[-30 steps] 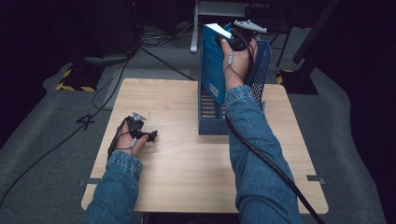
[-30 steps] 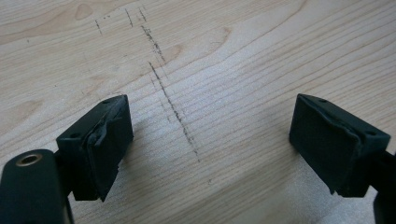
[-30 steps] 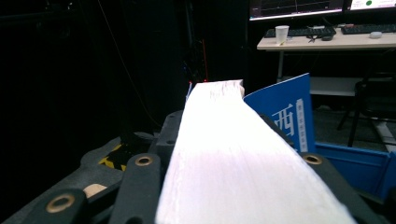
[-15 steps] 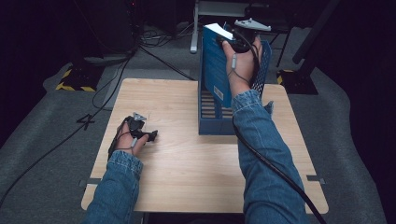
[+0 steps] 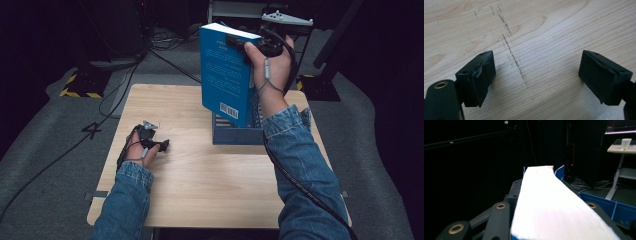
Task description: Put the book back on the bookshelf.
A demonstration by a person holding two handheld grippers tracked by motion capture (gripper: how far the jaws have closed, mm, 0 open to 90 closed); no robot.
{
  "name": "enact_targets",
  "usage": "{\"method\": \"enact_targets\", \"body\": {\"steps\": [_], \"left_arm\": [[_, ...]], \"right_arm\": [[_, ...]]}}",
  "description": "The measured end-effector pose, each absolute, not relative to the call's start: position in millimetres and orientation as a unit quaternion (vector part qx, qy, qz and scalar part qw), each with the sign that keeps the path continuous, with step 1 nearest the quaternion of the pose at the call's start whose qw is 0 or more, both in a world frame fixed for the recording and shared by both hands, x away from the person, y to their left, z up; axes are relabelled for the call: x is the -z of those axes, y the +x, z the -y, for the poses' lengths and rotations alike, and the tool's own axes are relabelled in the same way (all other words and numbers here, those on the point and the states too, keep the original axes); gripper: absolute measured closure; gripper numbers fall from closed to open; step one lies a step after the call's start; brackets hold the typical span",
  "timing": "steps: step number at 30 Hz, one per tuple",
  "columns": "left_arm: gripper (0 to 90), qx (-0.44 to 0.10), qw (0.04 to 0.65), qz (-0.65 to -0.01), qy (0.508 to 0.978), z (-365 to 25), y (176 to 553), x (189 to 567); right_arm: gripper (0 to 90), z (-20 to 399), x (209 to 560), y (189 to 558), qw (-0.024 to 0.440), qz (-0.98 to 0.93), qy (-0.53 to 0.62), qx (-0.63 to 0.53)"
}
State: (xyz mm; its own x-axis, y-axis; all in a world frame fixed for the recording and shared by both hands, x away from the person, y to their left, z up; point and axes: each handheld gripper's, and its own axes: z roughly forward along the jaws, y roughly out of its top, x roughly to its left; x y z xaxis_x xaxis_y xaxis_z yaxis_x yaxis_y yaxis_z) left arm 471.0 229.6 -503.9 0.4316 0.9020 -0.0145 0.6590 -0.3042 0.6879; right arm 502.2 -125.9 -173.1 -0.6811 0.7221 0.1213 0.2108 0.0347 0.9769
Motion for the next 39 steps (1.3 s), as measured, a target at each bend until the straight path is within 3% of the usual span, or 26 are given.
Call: {"method": "enact_targets", "body": {"steps": [11, 21, 29, 39], "left_arm": [[14.2, -0.188, 0.318, -0.498, 0.785, -229, 472, 504], [14.2, -0.188, 0.318, -0.499, 0.784, -229, 472, 504], [14.4, -0.190, 0.319, -0.498, 0.784, -228, 472, 504], [14.4, -0.189, 0.320, -0.499, 0.783, -228, 472, 504]], "right_arm": [[60.9, 154, 212, 542, 0.221, -0.671, 0.387, -0.593], [60.8, 147, 210, 546, 0.221, -0.677, 0.399, -0.578], [60.8, 132, 186, 531, 0.187, -0.674, 0.358, -0.619], [60.7, 154, 219, 556, 0.208, -0.668, 0.398, -0.593]]}}
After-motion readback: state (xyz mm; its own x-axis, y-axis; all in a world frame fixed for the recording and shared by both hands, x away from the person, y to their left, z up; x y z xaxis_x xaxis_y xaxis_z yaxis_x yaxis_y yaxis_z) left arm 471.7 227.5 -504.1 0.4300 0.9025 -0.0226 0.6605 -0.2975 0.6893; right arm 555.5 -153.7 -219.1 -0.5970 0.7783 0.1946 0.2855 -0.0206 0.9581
